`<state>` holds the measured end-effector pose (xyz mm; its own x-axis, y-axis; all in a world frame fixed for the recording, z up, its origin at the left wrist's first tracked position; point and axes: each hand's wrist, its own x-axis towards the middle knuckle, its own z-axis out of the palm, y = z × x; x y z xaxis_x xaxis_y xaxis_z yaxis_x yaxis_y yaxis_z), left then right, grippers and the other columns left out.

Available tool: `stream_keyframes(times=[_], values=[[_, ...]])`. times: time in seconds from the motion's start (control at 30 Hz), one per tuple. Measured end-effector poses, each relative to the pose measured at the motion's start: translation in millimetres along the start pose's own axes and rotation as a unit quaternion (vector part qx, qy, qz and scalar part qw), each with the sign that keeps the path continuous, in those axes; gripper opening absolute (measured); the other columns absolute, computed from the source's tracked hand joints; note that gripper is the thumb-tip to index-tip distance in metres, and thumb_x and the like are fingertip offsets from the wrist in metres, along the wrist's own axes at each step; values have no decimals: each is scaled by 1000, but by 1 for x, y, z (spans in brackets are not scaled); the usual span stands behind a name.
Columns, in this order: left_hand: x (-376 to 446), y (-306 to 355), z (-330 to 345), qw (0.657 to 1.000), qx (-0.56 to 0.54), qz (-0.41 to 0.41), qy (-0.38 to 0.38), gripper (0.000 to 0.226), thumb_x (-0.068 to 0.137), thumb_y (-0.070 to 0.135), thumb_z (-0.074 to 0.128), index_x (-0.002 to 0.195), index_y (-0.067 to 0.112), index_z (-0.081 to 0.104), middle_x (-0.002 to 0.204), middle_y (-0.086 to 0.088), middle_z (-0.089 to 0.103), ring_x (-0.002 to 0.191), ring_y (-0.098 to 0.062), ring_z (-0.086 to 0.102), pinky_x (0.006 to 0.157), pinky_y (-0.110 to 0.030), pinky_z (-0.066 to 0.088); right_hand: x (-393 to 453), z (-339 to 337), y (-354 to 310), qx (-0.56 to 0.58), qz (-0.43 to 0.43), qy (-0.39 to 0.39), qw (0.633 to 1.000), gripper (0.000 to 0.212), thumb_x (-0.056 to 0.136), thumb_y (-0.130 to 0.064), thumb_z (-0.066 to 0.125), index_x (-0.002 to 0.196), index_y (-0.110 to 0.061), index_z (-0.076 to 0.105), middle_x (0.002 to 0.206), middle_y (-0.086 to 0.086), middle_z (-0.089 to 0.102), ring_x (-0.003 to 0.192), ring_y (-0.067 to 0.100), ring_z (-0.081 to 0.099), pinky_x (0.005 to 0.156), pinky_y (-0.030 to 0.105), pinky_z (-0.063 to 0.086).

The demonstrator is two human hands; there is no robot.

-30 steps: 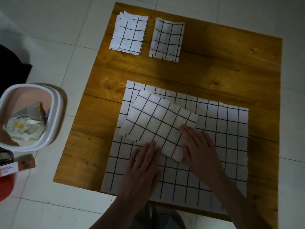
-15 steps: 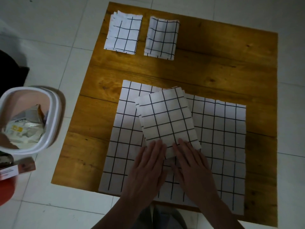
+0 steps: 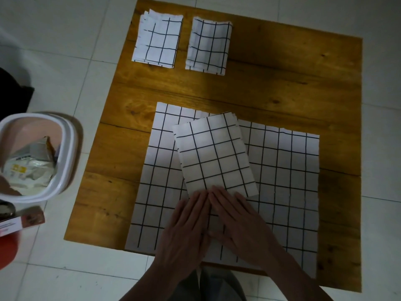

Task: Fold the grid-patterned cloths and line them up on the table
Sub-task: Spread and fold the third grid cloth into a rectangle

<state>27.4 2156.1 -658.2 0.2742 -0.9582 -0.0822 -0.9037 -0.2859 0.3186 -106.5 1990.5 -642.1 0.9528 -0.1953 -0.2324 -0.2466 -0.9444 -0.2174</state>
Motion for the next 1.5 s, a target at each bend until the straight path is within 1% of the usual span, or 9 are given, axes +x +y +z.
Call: stream_keyframes(times=[0.33, 0.67, 0.73, 0.8, 0.9, 1.03, 1.17, 1.33, 1.5], values=[[-12, -23, -19, 998, 43, 11, -33, 68, 107, 45, 37, 162, 6, 28, 172, -12, 18, 159, -27, 18, 124, -50, 23, -22, -7, 37, -39, 38, -13, 998, 76, 108, -62, 25, 165, -12, 16, 174, 5, 7, 160, 20, 10, 123, 48, 21], [-10, -16, -20, 998, 52, -4, -27, 67, 108, 46, 32, 160, 4, 31, 171, -16, 21, 159, -29, 19, 126, -50, 19, -36, -8, 59, -30, 76, 46, 996, 65, 111, -50, 21, 164, -13, 22, 174, 2, 12, 160, 19, 14, 125, 51, 19], [-6, -13, -20, 997, 73, -4, -14, 61, 107, 38, 37, 156, 1, 39, 167, -20, 28, 155, -33, 29, 124, -49, 22, -32, -9, 61, -64, 61, 81, 993, 59, 111, -40, 27, 160, -9, 32, 171, 7, 23, 157, 23, 24, 122, 52, 26], [1, -10, -19, 994, 110, 0, 4, 60, 98, 24, 60, 150, -2, 47, 162, -25, 35, 150, -36, 38, 124, -49, 20, -27, -9, 64, -108, 32, 112, 987, 53, 109, -31, 34, 155, -6, 43, 165, 13, 35, 152, 28, 37, 119, 51, 32], [10, -5, -22, 992, 123, -28, -21, 89, 70, 11, 89, 147, -4, 47, 155, -27, 45, 147, -39, 41, 124, -50, 15, -17, -13, 69, -110, 6, 140, 984, 46, 104, -26, 49, 145, -5, 57, 156, 14, 49, 146, 29, 46, 119, 48, 34], [19, 2, -31, 992, 109, -54, -40, 89, 59, 16, 98, 136, -2, 59, 144, -27, 57, 137, -41, 53, 124, -55, 28, -6, -21, 72, -110, -29, 159, 981, 37, 96, -18, 71, 131, -7, 68, 143, 13, 62, 136, 30, 56, 116, 45, 38], [26, 1, -39, 993, 110, -46, -19, 76, 46, 11, 100, 117, 0, 75, 129, -25, 68, 122, -39, 66, 107, -54, 38, -2, -20, 75, -112, -43, 162, 979, 40, 80, -10, 87, 118, -6, 75, 127, 12, 70, 120, 31, 66, 109, 43, 41], [24, -10, -37, 997, 73, -33, -2, 67, 56, 17, 98, 118, 5, 75, 132, -20, 68, 127, -36, 64, 108, -50, 43, 0, -31, 68, -39, -23, 221, 974, 18, 93, -17, 74, 109, -9, 76, 120, 7, 74, 111, 27, 70, 105, 40, 43], [19, -21, -37, 1000, -13, -14, 21, 70, 53, 15, 101, 117, 9, 75, 126, -13, 73, 121, -29, 68, 109, -44, 48, -8, -35, 59, 36, -19, 236, 971, 24, 102, -27, 57, 113, -12, 72, 119, 6, 73, 115, 20, 62, 106, 36, 42]])
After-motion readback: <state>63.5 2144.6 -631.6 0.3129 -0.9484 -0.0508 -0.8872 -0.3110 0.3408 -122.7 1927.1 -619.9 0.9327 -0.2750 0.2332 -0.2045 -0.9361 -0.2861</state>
